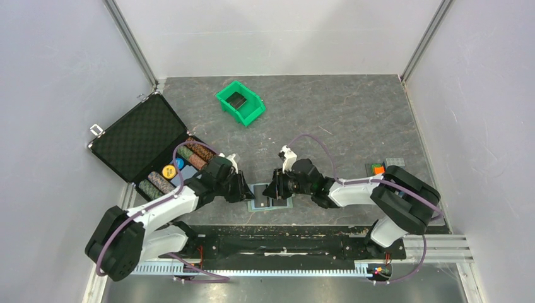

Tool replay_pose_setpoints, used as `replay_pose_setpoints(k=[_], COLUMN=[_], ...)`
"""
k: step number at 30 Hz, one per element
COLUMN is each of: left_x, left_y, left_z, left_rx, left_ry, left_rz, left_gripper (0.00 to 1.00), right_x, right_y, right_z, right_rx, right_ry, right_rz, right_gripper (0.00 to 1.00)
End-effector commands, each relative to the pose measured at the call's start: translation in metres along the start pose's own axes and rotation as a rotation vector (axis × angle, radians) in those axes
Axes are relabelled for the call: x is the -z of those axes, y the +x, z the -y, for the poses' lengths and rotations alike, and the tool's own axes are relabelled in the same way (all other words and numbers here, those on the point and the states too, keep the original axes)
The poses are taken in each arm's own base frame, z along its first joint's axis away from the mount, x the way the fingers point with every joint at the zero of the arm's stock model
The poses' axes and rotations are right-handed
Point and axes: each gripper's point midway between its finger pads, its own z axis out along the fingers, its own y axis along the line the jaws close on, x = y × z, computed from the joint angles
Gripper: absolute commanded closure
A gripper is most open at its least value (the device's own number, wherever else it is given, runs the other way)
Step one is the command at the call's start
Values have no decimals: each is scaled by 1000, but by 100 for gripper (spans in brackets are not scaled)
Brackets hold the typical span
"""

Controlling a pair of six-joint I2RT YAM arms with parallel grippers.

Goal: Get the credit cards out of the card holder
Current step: Remove the credit card from the card holder.

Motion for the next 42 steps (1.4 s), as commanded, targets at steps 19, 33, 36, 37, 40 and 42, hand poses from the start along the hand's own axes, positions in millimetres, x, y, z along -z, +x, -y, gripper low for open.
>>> replay_pose_setpoints(k=[19,33,36,37,40,42], left_x=[-21,-22,-23,-23,-23,-23], left_y=[17,20,20,20,20,20], left_z=[-22,-28,-29,-29,-29,-29], left_rx=[-17,-9,-8,-8,-7,-6], left_ry=[-43,-65,-66,-65,-68,-68], left_rz=[-63,-70,-68,-67,-68,-67], left_gripper=[77,83,83,84,84,84], right_x=[-16,-14,-14,-14,-14,-14], right_y=[-7,-3,-1,0,-1,-1], right_z=[26,24,24,24,25,25], right_rx=[44,2,-20,-26,-33,-32], right_ry=[52,-5,-23,-25,-24,-25], right_rz=[-8,-4,-7,-6,-3,-3], right_gripper=[68,68,68,68,68,68])
